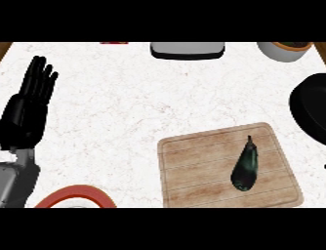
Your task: Pick the eggplant from the cutting board and place it in the pot
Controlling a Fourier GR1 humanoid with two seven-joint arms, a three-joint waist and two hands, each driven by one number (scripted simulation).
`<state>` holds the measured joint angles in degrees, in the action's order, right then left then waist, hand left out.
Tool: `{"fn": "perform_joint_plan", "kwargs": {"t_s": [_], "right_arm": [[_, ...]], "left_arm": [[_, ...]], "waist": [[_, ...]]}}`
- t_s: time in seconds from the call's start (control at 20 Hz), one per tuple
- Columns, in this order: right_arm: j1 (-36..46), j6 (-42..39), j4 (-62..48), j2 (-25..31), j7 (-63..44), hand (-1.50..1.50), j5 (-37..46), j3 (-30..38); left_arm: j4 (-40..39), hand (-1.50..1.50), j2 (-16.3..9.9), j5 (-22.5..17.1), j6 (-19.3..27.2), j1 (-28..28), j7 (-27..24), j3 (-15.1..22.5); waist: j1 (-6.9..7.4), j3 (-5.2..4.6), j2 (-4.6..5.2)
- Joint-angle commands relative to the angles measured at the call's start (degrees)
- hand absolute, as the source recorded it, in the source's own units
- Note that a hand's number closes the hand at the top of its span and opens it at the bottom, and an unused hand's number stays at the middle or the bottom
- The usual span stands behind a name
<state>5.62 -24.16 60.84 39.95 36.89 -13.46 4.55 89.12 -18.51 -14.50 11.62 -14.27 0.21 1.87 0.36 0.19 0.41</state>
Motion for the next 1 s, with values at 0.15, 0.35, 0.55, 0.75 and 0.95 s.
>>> {"fn": "perform_joint_plan", "kwargs": {"t_s": [0.15, 0.35, 0.55, 0.75, 0.95], "right_arm": [[0.8, -0.8, -3.7, 6.5, 10.2, -1.5, 12.2, -2.8], [1.3, -2.4, 2.0, 9.2, 2.8, -1.5, 15.4, -7.0], [5.2, -2.8, 5.9, 8.7, -5.1, -1.5, 18.9, -10.1], [4.4, -5.4, 14.9, 7.7, -14.8, -1.5, 18.3, -10.5], [1.3, -8.2, 23.4, 7.0, -23.9, -1.5, 17.1, -10.8]], "left_arm": [[-2.7, 0.0, 0.4, -1.1, -0.8, -2.0, 1.2, -2.3], [3.2, 0.0, 1.1, 1.3, 2.2, 0.4, 2.8, -1.0], [-1.6, 0.0, 1.0, 0.8, 0.7, -4.4, 4.4, -1.9], [-3.3, 0.0, 2.0, 0.6, -1.9, -1.0, -0.9, -3.0], [-3.5, 0.0, 2.3, 1.5, -1.6, -2.7, 1.0, -2.9]], "waist": [[-0.26, -0.14, -0.25], [0.0, -0.2, -0.55], [-0.28, -0.22, -0.38], [-0.42, -0.25, -0.45], [-1.0, -0.26, -0.58]]}}
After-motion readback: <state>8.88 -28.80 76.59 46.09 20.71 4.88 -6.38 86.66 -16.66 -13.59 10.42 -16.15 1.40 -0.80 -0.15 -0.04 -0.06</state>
